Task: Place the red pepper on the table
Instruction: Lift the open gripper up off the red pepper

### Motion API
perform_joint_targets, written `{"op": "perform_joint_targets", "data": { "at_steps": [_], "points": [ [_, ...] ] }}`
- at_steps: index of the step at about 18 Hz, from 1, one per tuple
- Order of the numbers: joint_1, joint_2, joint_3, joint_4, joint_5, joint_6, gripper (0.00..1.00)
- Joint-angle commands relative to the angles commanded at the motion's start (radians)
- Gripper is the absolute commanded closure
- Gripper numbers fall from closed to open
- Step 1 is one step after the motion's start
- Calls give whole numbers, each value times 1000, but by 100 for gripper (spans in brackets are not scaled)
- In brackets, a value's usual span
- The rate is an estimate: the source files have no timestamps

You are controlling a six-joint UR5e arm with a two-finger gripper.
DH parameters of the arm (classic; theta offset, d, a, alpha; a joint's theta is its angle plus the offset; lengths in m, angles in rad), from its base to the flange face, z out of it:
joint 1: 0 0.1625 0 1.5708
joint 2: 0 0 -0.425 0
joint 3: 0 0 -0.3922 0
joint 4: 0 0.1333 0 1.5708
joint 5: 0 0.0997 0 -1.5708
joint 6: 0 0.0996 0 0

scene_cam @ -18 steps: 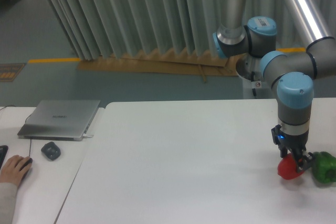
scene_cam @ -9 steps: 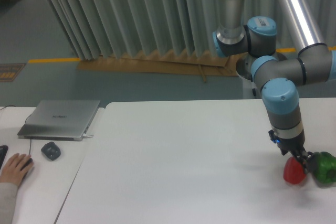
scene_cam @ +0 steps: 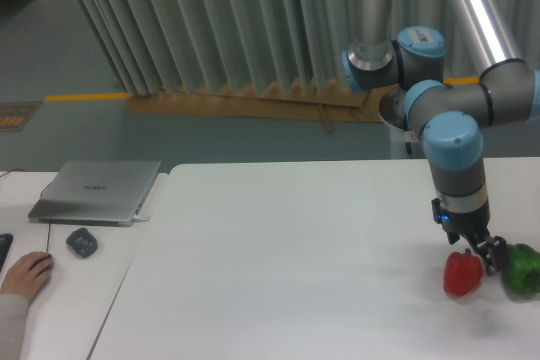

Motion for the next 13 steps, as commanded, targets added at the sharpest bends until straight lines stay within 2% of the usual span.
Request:
{"op": "perform_joint_targets", "data": {
  "at_steps": [6,13],
  "points": [
    [6,65,6,-110,-103,5,0],
    [8,88,-6,-118,-108,28,0]
  ]
}}
